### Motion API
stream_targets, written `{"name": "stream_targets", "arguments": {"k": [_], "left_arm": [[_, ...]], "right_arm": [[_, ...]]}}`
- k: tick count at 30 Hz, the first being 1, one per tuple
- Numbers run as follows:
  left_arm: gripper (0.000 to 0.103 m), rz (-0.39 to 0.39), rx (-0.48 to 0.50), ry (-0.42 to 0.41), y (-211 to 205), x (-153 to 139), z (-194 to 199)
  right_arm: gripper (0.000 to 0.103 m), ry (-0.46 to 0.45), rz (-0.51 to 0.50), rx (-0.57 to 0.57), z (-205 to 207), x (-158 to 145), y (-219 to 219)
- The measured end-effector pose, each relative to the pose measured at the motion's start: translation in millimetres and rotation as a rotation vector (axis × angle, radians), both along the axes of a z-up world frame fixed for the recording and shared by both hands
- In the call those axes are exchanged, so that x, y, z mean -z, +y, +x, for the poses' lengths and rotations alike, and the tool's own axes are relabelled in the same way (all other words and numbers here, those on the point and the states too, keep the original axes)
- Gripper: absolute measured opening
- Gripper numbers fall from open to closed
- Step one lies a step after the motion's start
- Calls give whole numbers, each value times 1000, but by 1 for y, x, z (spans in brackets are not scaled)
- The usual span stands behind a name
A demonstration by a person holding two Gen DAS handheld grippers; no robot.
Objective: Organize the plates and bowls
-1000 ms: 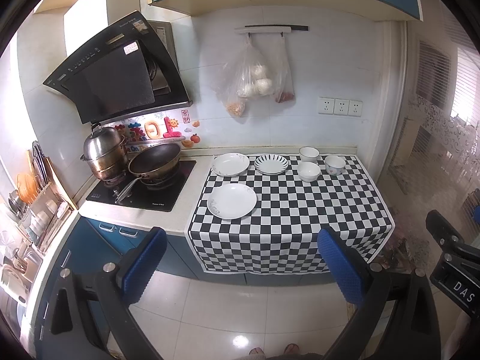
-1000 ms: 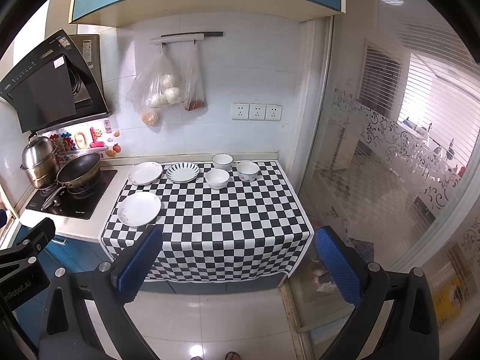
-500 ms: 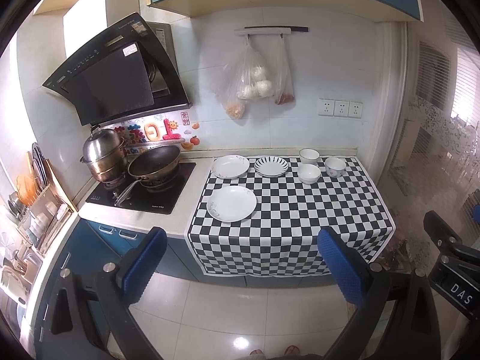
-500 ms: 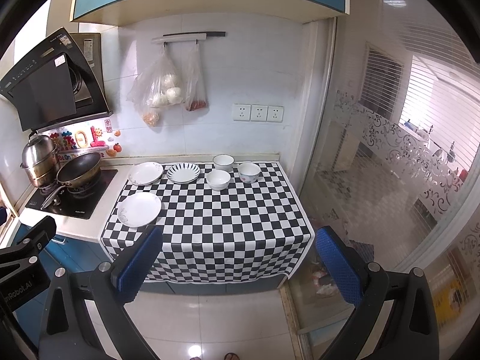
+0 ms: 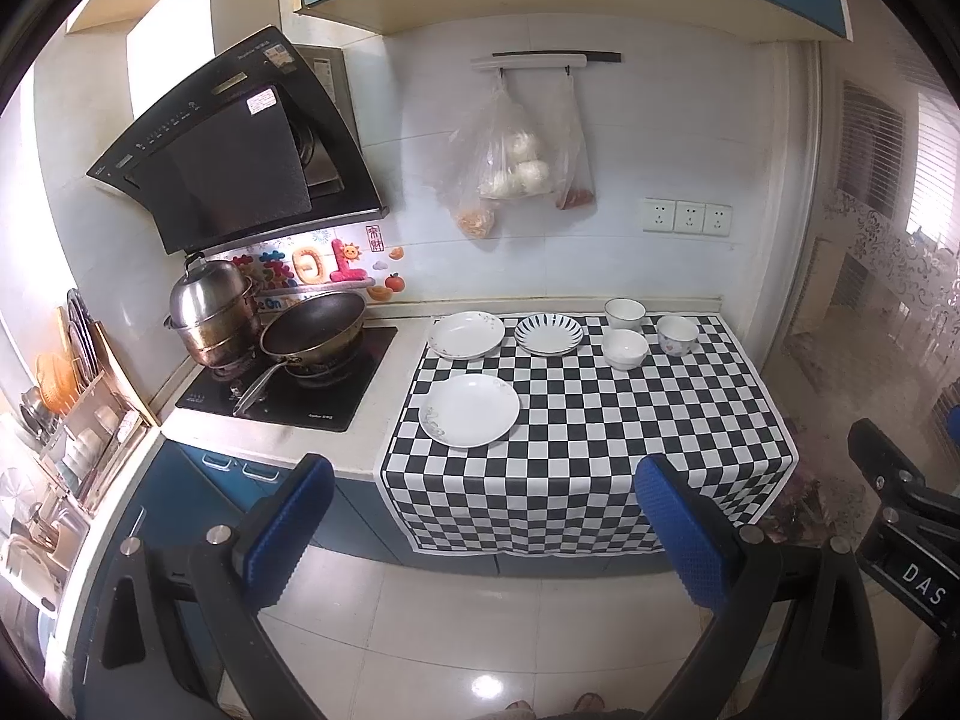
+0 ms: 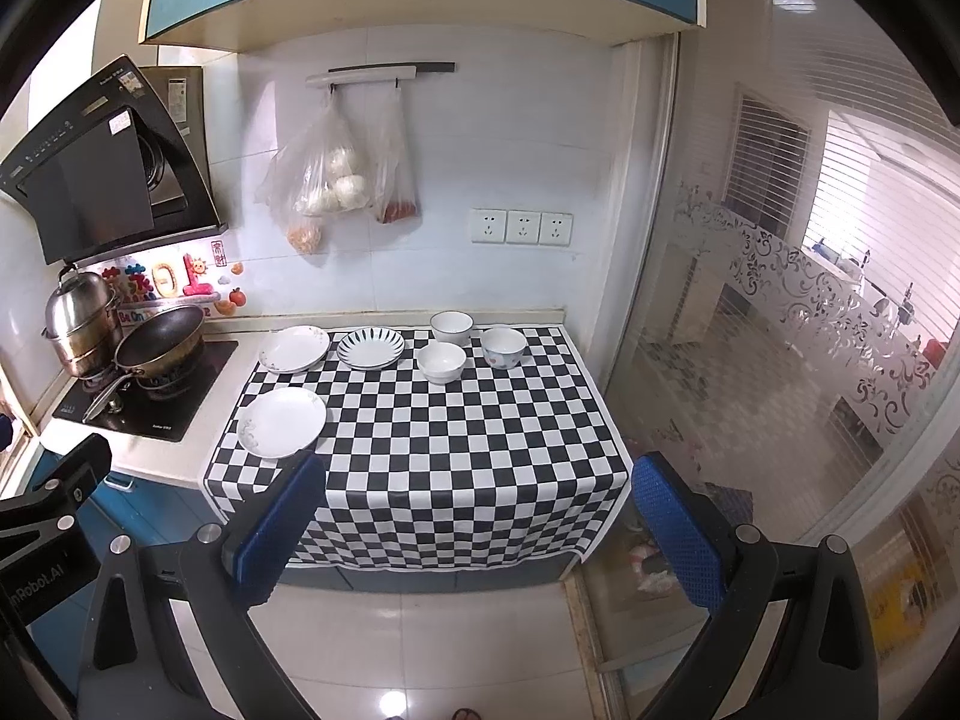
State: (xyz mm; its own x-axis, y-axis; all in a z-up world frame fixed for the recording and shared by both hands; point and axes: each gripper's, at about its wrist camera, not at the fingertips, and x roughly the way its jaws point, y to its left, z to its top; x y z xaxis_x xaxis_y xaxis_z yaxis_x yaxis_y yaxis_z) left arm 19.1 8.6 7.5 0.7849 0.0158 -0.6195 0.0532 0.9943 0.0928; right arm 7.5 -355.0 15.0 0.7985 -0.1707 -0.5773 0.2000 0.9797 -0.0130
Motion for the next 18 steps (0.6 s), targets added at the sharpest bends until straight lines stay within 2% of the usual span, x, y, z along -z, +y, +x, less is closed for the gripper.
{"name": "stream_targets", "arguments": {"k": [9, 18], "left_arm": [[103, 3, 4, 4, 3, 7, 14], [103, 44, -59, -30, 27, 39, 64]], "right_arm": [[103, 8, 14, 20, 15, 4, 4], [103, 36, 61, 66, 61, 39, 21]]}}
